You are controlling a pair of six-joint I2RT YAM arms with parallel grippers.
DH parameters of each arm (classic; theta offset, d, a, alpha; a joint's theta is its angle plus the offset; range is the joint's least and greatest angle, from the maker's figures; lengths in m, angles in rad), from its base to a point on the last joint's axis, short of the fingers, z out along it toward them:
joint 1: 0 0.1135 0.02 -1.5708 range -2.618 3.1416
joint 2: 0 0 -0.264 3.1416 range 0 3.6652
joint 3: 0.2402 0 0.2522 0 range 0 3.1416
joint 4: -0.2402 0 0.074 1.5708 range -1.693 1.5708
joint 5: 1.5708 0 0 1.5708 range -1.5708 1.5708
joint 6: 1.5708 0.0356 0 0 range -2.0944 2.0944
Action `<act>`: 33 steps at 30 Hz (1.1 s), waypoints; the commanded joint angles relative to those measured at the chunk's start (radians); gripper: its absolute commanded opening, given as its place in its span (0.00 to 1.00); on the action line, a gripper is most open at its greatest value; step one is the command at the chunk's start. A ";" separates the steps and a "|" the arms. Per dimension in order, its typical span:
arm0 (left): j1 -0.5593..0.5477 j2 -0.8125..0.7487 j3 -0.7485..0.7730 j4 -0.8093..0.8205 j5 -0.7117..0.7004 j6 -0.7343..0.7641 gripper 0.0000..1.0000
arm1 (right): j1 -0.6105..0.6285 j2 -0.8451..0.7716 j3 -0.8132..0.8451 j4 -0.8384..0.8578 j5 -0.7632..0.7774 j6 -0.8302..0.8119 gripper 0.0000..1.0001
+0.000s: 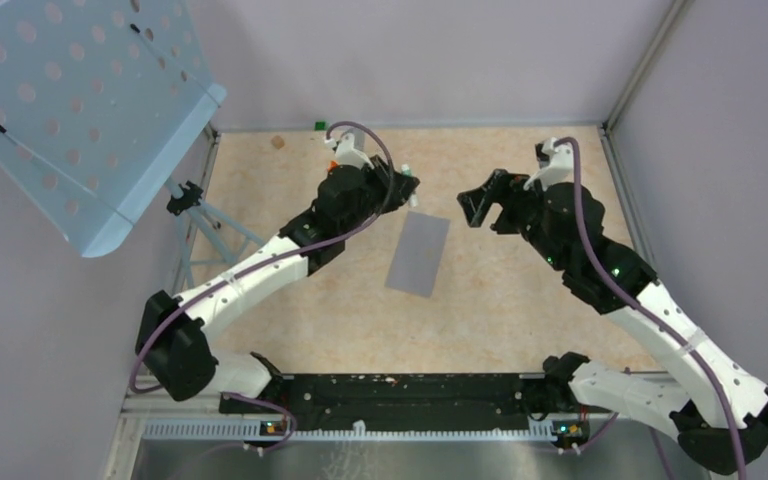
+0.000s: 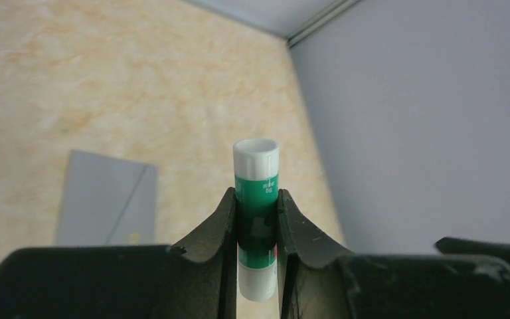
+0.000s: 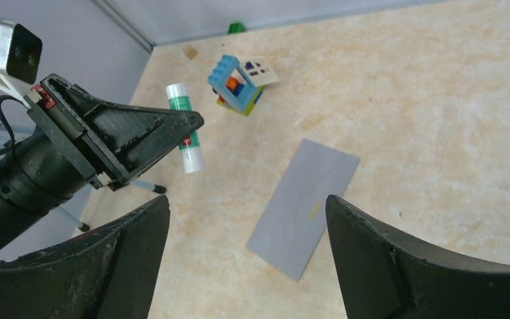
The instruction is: Place the letter into the envelope and seal it
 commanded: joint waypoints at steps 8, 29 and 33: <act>0.037 -0.119 -0.188 -0.405 -0.080 0.414 0.04 | -0.053 0.145 -0.016 -0.062 -0.178 0.015 0.85; 0.056 0.333 -0.138 -0.473 -0.048 0.406 0.23 | -0.123 0.223 -0.128 -0.016 -0.326 0.021 0.85; 0.057 0.349 -0.137 -0.479 -0.055 0.407 0.30 | -0.124 0.224 -0.133 -0.010 -0.328 0.023 0.85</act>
